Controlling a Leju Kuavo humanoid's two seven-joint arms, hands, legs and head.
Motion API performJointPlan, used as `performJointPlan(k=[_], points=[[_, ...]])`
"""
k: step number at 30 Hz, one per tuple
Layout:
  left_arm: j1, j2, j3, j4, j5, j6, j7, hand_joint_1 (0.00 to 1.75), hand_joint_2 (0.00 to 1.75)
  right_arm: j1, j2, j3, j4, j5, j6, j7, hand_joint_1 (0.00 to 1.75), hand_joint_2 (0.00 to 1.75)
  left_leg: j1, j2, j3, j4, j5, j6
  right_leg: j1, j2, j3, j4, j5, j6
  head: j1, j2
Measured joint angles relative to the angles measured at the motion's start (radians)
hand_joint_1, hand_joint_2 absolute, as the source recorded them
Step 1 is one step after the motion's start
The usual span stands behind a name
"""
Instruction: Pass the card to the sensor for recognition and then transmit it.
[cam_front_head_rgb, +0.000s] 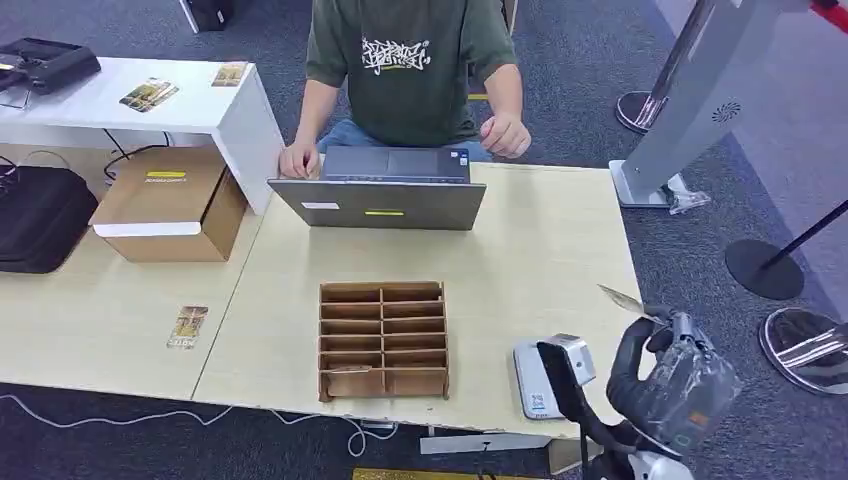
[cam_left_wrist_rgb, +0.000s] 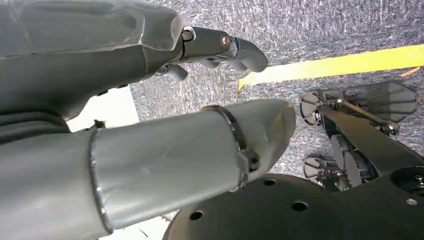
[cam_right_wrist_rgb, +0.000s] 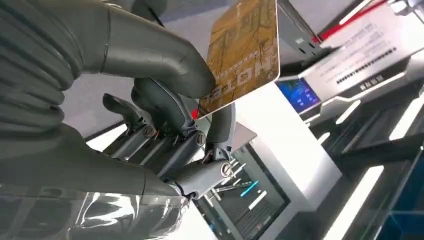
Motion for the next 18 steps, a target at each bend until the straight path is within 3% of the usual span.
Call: performJointPlan(k=[9, 18], points=[[-0.002, 0.0, 0.0, 0.0, -0.005, 0.003, -0.003, 0.0, 0.0, -0.137, 0.0, 0.006, 0.062, -0.025, -0.035, -0.029, 1.73, 1.75, 0.0, 0.0, 0.001, 0.0, 0.0, 0.0, 0.0, 0.0, 0.001, 0.0, 0.0, 0.0, 0.0, 0.0], [-0.003, -0.002, 0.0, 0.0, -0.003, 0.0, 0.003, 0.0, 0.0, -0.312, -0.003, 0.085, 0.193, -0.028, -0.018, -0.05, 1.75, 1.75, 0.0, 0.0, 0.001, 0.0, 0.001, 0.0, 0.0, 0.0, 0.001, 0.0, 0.0, 0.0, 0.0, 0.0]])
